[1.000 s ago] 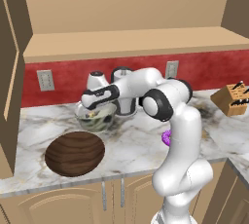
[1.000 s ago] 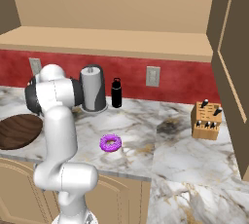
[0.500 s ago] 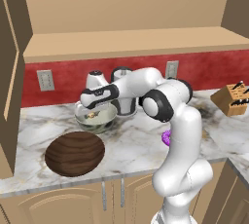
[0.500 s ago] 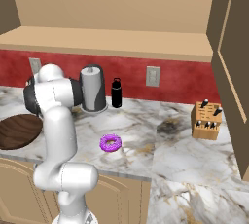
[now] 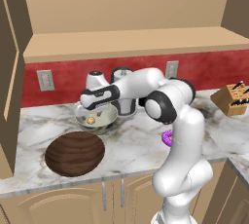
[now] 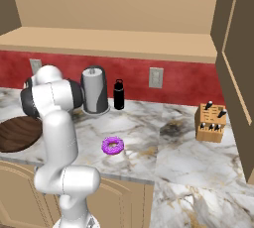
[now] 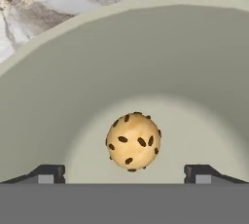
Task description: Pick both bowls and place them on the counter. Then place the donut in one bowl and place the cookie dough ball in the other bowl.
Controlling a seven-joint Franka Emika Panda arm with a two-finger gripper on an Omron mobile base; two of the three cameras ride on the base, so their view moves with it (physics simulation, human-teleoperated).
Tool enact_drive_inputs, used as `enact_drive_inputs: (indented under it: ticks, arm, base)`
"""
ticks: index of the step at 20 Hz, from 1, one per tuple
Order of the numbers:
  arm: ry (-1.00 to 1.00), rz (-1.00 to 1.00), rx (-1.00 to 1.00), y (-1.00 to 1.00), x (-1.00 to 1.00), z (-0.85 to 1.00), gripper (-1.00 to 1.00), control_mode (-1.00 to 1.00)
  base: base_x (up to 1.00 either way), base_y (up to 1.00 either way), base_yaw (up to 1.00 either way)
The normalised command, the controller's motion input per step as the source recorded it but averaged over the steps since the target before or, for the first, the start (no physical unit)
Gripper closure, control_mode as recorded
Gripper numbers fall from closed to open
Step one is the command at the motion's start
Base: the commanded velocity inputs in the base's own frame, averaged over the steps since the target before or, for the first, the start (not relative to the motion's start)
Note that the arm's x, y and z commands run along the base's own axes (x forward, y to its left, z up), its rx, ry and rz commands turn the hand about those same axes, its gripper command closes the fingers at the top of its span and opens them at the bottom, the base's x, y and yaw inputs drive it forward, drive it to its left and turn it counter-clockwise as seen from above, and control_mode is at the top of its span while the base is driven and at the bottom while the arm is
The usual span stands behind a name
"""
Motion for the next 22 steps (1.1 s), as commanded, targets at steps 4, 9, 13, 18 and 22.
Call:
enact_drive_inputs:
  ticks: [4, 9, 13, 18, 22]
  arm:
    - [-0.06, -0.05, 0.0, -0.06, -0.38, 0.25, -1.0, -1.0]
    - [-0.12, -0.04, 0.0, -0.18, -0.43, 0.27, -1.0, -1.0]
    - [-0.14, 0.0, 0.01, -0.24, -0.42, 0.31, -1.0, -1.0]
    - [-0.1, 0.0, 0.01, -0.36, -0.49, 0.42, -1.0, -1.0]
    - [-0.01, 0.0, 0.01, -0.4, -0.49, 0.47, -1.0, -1.0]
  base:
    - [0.0, 0.0, 0.0]
    - [0.0, 0.0, 0.0]
    - [0.0, 0.0, 0.0]
    - [0.0, 0.0, 0.0]
    - [0.0, 0.0, 0.0]
